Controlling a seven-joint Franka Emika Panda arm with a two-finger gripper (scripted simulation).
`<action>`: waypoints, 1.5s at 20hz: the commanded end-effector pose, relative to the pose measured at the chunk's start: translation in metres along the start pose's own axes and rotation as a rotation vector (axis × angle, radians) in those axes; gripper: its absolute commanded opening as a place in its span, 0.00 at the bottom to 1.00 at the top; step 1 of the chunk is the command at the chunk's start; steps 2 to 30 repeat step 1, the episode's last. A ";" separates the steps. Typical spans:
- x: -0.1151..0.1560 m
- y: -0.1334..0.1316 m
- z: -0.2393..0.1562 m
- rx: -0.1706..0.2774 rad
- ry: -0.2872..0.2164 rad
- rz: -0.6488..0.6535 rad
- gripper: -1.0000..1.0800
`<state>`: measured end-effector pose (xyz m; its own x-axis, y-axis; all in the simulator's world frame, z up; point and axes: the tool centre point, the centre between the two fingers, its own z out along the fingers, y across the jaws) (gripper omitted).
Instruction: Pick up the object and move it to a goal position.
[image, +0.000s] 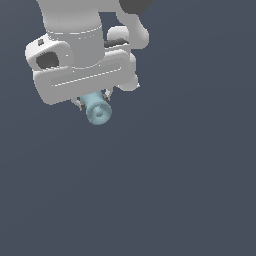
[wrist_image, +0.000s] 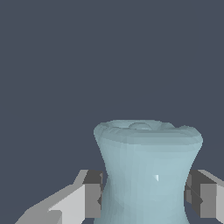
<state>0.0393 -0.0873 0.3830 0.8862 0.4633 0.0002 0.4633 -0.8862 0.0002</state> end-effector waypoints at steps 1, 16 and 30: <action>0.000 0.001 -0.001 0.000 0.000 0.000 0.00; 0.000 0.001 -0.001 0.000 0.000 0.000 0.00; 0.000 0.001 -0.001 0.000 0.000 0.000 0.00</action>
